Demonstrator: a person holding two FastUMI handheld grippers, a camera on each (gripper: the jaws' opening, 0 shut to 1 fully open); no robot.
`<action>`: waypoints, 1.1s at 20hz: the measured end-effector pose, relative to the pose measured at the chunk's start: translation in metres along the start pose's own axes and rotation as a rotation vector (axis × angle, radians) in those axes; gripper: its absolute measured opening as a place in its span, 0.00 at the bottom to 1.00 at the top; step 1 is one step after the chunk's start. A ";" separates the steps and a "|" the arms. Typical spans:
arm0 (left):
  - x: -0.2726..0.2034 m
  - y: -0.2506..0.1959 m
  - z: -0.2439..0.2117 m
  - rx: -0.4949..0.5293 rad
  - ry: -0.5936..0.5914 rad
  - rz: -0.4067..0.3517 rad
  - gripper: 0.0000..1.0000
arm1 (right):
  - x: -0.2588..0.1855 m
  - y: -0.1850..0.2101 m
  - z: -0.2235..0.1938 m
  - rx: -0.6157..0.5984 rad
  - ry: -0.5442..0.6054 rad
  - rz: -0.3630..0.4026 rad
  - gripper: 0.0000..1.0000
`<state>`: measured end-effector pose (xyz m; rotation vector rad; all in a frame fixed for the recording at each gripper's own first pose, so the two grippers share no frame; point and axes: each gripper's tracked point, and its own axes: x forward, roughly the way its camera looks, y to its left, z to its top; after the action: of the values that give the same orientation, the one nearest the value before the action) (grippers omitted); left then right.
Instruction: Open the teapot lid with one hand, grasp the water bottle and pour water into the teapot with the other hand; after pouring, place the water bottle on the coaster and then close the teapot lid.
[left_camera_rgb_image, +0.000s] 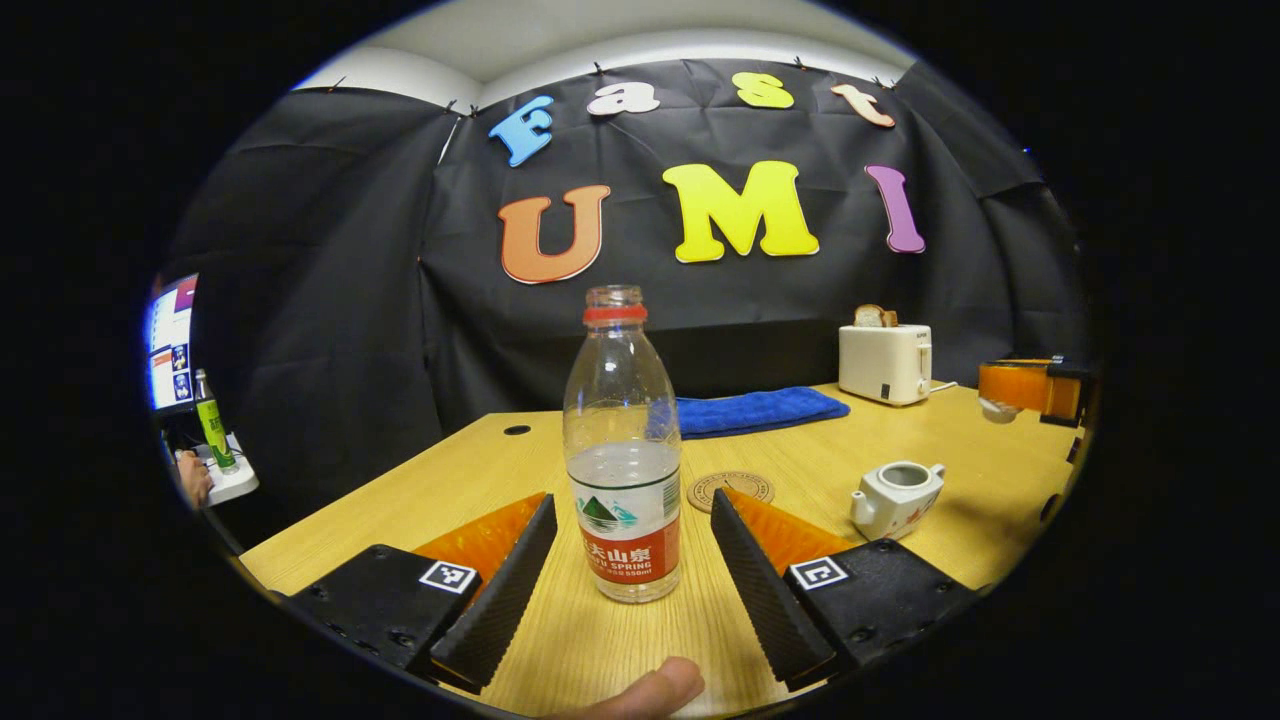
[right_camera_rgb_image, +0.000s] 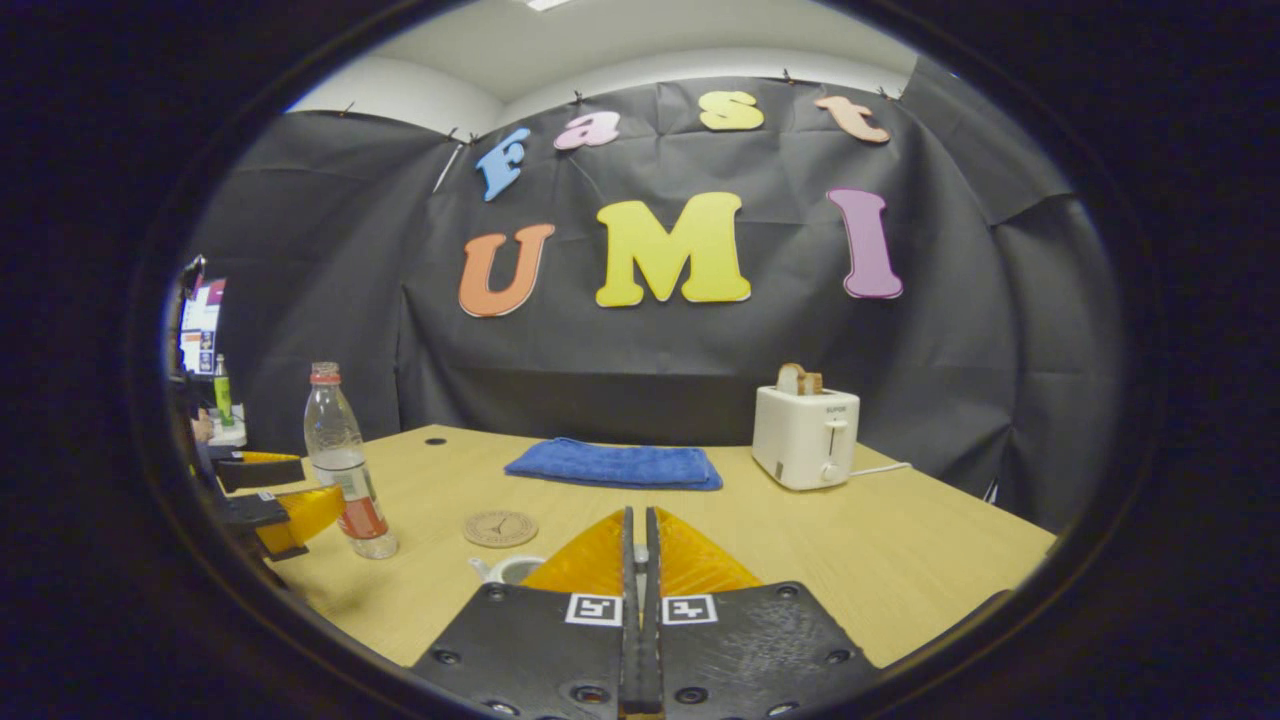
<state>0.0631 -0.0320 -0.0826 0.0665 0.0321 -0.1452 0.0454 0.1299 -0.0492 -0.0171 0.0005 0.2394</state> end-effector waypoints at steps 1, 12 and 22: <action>0.006 0.003 -0.002 -0.004 -0.002 0.001 0.98 | -0.003 -0.005 0.000 0.000 0.001 -0.006 0.00; 0.033 0.015 0.004 -0.086 -0.009 0.021 0.98 | -0.019 -0.029 -0.007 -0.029 0.037 -0.019 0.00; 0.024 0.009 0.012 -0.076 -0.013 0.015 0.79 | -0.023 -0.035 -0.004 -0.064 0.040 -0.036 0.00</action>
<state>0.0888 -0.0276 -0.0712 -0.0099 0.0243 -0.1295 0.0315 0.0903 -0.0529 -0.0855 0.0323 0.2033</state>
